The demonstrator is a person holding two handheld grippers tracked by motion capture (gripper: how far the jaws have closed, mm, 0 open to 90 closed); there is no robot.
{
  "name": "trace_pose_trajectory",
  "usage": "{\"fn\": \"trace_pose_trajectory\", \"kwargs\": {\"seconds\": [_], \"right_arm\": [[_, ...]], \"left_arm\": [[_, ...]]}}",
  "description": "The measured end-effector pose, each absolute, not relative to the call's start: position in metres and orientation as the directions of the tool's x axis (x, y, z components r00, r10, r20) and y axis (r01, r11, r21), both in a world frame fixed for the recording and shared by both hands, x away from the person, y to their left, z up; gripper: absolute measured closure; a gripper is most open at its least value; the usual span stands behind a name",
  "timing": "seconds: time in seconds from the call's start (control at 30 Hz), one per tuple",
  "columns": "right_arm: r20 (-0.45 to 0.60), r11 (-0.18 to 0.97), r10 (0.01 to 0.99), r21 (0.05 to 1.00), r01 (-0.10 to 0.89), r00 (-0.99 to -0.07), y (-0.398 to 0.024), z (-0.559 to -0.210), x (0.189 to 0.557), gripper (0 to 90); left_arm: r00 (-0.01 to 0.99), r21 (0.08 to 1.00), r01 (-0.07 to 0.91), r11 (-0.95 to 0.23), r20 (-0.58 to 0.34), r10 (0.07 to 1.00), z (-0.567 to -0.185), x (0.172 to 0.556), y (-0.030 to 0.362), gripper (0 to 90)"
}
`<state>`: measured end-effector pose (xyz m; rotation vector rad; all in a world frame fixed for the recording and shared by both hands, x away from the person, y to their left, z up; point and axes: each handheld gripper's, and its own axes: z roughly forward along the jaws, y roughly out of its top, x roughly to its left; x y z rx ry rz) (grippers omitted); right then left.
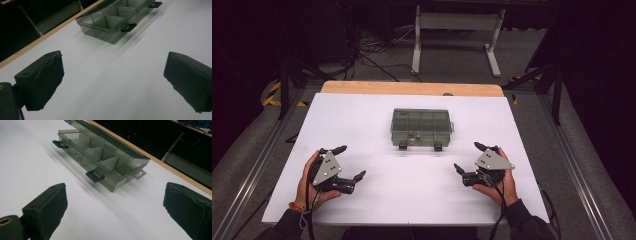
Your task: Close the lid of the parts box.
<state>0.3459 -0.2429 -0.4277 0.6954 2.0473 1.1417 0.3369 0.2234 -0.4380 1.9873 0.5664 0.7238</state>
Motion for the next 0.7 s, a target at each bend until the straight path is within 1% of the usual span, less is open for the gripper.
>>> {"fn": "trace_pose_trajectory", "kwargs": {"seconds": [0.03, 0.7], "right_arm": [[-0.304, 0.473, 0.722, 0.873, 0.122, -0.621, -0.244, -0.428, 0.345, 6.3], [-0.314, 0.486, 0.733, 0.862, 0.143, -0.603, -0.268, -0.439, 0.325, 6.3]], "left_arm": [[0.718, 0.870, 0.096, -0.483, 0.276, 0.639, -0.438, 0.336, 0.225, 3.4], [0.704, 0.868, 0.123, -0.482, 0.266, 0.658, -0.448, 0.320, 0.241, 3.1]]}}
